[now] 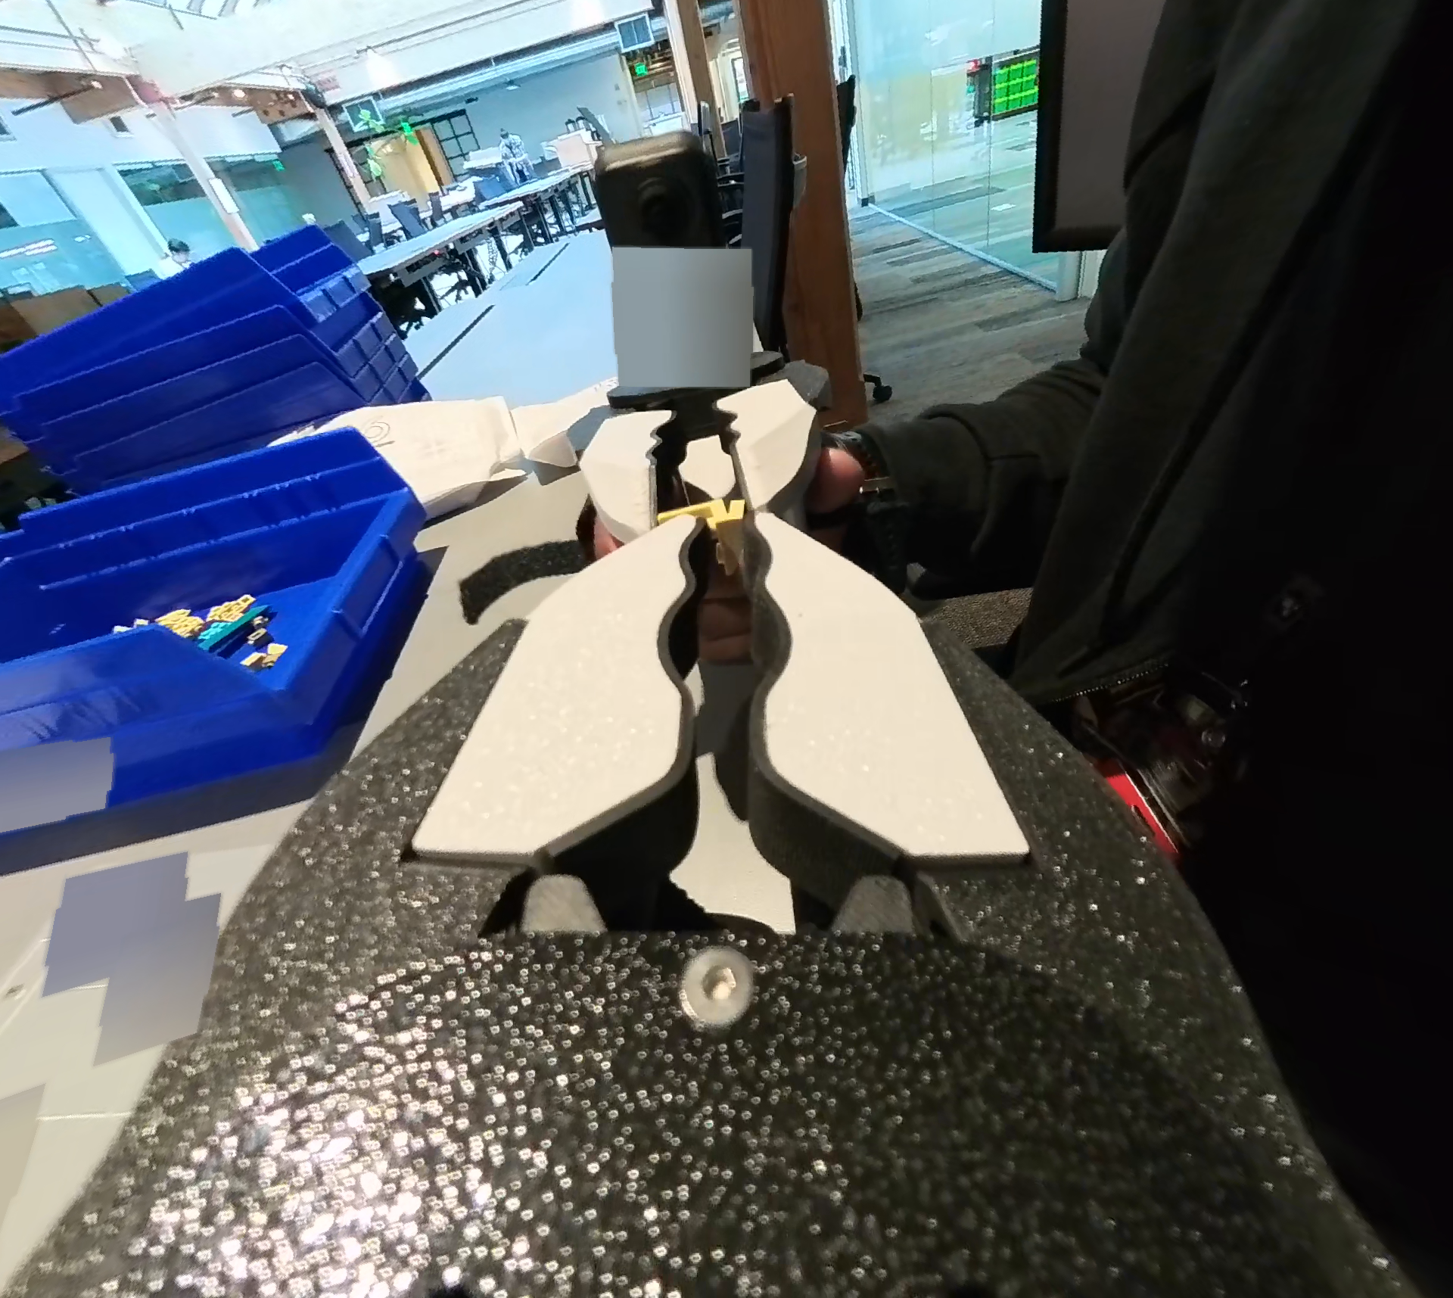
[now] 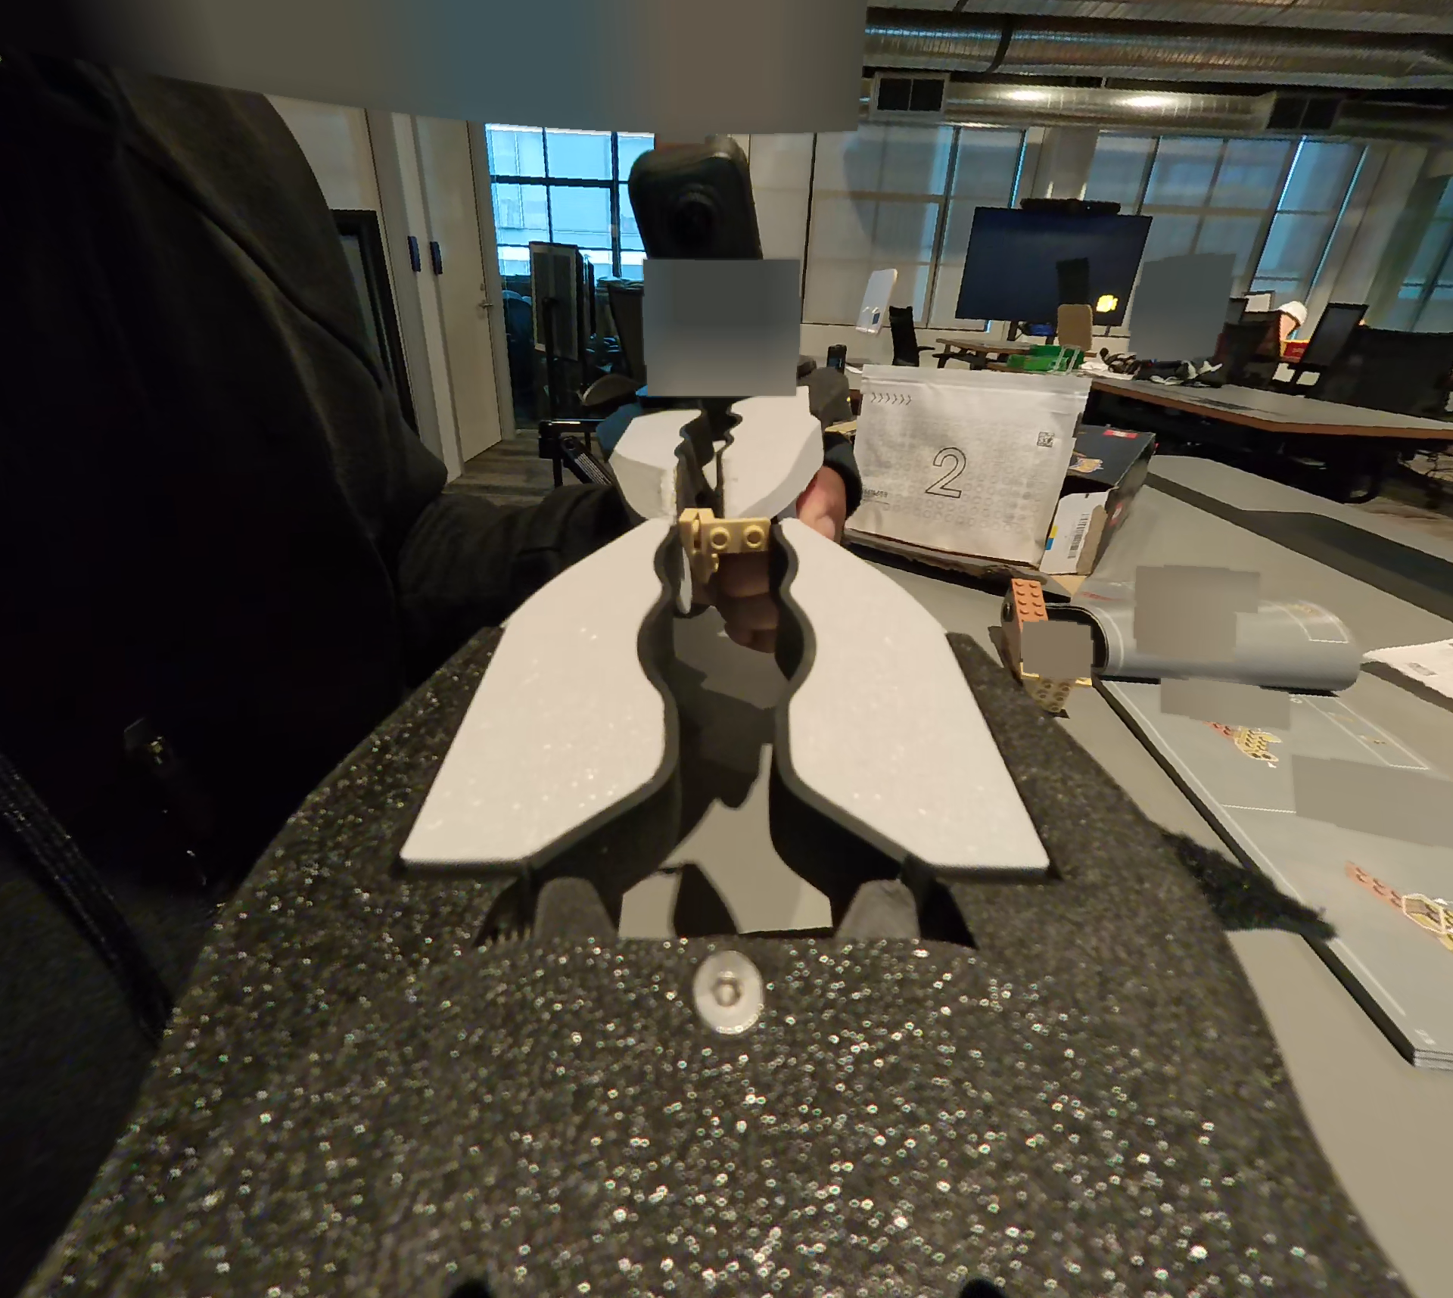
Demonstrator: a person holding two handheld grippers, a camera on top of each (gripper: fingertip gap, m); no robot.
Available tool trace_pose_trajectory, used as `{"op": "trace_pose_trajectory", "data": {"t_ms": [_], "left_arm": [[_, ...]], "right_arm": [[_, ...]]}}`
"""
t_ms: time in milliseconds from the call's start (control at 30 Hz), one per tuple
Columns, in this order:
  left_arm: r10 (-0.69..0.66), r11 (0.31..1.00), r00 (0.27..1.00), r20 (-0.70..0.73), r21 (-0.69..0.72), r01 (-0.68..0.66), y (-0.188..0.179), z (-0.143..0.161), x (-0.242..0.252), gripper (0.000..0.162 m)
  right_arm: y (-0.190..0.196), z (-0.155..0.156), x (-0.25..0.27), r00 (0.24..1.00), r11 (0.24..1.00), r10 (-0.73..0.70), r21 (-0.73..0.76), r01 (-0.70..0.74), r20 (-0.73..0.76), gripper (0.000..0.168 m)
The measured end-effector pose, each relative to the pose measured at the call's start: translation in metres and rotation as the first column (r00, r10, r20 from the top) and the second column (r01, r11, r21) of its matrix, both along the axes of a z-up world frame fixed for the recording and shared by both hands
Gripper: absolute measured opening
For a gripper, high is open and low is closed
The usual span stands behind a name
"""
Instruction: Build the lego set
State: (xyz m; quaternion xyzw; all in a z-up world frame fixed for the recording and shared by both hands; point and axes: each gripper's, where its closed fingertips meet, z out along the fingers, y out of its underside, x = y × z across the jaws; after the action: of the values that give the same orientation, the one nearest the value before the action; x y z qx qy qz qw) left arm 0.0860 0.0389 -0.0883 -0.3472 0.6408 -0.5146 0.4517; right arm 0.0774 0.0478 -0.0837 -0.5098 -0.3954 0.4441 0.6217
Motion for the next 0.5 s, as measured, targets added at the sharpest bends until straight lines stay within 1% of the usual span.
{"op": "trace_pose_trajectory", "data": {"t_ms": [300,500], "left_arm": [[0.032,0.999,0.999,-0.027,0.012,-0.032,0.0018,-0.0004,0.0007,0.007],[0.027,1.000,0.999,-0.030,0.009,-0.027,0.0004,0.0003,0.0006,0.007]], "right_arm": [[0.0016,-0.0005,0.0008,1.000,1.000,-0.023,0.015,0.023,0.018,0.021],[0.0000,0.0002,0.0008,1.000,1.000,-0.009,0.011,0.009,0.010,0.021]]}}
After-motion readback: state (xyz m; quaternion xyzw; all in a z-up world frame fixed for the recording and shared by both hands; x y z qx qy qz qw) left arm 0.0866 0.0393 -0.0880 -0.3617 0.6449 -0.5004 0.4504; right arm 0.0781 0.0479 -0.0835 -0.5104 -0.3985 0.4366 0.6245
